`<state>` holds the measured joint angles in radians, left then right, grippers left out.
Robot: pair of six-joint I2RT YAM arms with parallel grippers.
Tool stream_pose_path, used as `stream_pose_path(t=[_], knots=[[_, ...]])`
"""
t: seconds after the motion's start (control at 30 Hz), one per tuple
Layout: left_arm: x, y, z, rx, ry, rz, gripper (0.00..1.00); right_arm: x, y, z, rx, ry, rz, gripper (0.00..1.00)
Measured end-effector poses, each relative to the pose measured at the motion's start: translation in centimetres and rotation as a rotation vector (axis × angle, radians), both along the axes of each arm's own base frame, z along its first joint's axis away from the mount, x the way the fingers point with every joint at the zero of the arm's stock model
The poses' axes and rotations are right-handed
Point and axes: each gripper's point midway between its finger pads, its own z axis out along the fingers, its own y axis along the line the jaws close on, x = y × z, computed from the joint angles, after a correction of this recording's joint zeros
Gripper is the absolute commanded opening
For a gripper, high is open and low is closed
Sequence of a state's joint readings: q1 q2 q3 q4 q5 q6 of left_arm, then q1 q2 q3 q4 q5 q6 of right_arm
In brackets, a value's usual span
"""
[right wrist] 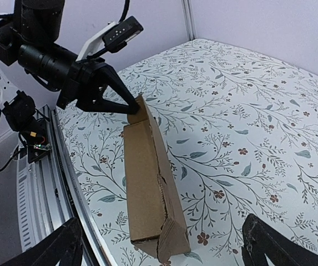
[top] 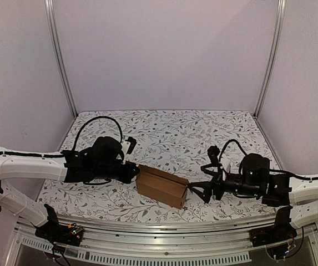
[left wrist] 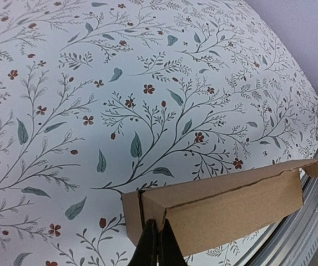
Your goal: Fold the paper box
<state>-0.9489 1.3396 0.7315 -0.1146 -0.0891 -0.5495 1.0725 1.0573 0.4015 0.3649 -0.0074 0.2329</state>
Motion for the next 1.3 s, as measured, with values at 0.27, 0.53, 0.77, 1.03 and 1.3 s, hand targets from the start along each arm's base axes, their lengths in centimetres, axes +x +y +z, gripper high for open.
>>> stream_pose_path(t=[0.27,0.53,0.77,1.03,1.3], knots=[[-0.1,-0.1,0.0,0.019,0.004,0.026,0.0,0.2,-2.2,2.0,-0.041,0.081,-0.09,0.78],[-0.3,0.1,0.0,0.023,0.028,0.071,0.0,0.5,-1.6,-1.2,-0.192,0.232,-0.128,0.52],[-0.5,0.1,0.0,0.021,0.035,0.091,0.0,0.9,-0.6,-3.0,-0.273,0.301,-0.143,0.4],[-0.5,0.1,0.0,0.025,0.031,0.1,0.0,1.0,0.1,-3.0,-0.302,0.312,-0.149,0.18],[-0.6,0.1,0.0,0.023,0.034,0.102,0.0,0.8,0.3,-3.8,-0.353,0.32,-0.16,0.0]])
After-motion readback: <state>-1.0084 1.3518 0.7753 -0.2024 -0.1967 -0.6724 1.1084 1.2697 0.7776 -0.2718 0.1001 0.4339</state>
